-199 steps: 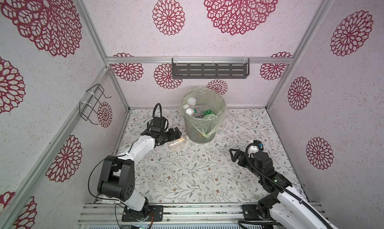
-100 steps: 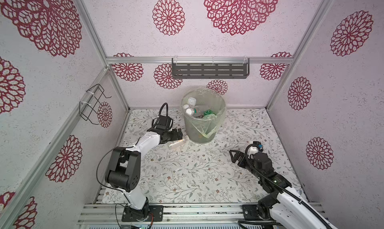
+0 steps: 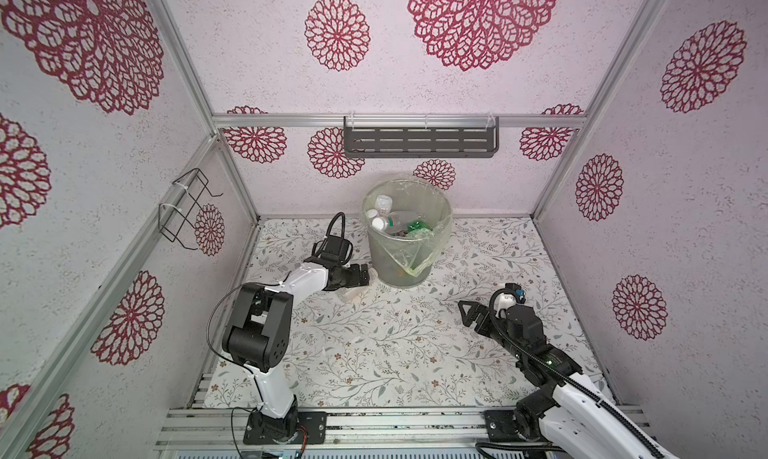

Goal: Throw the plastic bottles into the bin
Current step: 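Lower the left gripper around the orange-label bottle and close it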

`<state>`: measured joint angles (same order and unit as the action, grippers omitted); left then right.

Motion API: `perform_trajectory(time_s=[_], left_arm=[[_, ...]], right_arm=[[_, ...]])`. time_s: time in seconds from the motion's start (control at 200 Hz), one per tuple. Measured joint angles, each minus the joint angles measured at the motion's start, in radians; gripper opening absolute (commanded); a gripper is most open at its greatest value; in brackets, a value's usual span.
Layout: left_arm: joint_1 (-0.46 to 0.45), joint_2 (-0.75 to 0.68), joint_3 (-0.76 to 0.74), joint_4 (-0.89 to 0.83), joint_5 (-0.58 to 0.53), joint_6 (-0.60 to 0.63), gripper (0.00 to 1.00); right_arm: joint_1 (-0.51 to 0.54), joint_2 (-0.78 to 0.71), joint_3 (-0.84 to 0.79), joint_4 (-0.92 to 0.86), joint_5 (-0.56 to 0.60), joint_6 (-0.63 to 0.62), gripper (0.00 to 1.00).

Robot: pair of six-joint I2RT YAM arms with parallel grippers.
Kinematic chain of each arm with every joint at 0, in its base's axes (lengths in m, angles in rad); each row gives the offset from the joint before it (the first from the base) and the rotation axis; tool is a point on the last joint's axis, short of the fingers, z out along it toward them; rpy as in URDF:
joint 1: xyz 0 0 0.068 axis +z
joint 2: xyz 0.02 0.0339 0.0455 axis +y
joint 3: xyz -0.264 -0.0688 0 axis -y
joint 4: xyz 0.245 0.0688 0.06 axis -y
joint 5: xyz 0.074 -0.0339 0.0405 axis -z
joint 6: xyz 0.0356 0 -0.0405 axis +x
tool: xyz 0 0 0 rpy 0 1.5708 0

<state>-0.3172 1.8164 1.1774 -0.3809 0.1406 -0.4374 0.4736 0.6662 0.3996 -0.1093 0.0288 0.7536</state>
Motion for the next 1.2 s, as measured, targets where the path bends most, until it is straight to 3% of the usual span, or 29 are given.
perform_trajectory(time_s=[0.275,0.405,0.58,0.75,0.961,1.201], left_arm=[[-0.068,0.004,-0.007,-0.001,-0.019,0.0,1.0],[-0.093,0.029,-0.026,-0.001,-0.034,-0.008,0.96],[-0.111,0.037,-0.074,-0.011,-0.075,-0.033,0.73],[-0.113,0.036,-0.085,-0.003,-0.097,-0.058,0.61],[-0.114,-0.007,-0.146,0.028,-0.097,-0.108,0.53],[-0.114,-0.11,-0.27,0.064,-0.055,-0.187,0.52]], right_arm=[[0.0,0.016,0.0,0.008,-0.001,0.0,0.99],[0.0,0.03,0.0,0.015,-0.007,0.0,0.99],[0.0,0.044,0.0,0.024,-0.008,0.0,0.99],[0.0,0.07,0.0,0.034,-0.01,0.0,0.99],[0.0,0.078,0.0,0.045,-0.012,0.007,0.99],[0.0,0.068,-0.001,0.053,-0.011,0.008,0.99]])
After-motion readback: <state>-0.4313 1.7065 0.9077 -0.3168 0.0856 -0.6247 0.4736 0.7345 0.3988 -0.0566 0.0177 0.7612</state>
